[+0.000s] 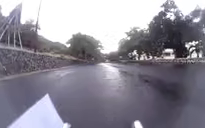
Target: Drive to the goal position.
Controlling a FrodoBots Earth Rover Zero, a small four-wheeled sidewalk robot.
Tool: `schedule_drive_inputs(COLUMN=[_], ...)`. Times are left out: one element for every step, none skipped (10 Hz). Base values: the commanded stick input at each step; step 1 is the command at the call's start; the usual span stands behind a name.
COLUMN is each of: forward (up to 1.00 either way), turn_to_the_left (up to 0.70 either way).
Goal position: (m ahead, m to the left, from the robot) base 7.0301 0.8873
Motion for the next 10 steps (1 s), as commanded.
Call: schedule_drive_inputs(forward=[0.5,0.5,0.5,0.5,0.5,0.5,0.5,0.5,0.5,0.5], turn_to_the_left=[0.0,0.0,0.0,0.0,0.0,0.0,0.0,0.0,-0.29,-0.37])
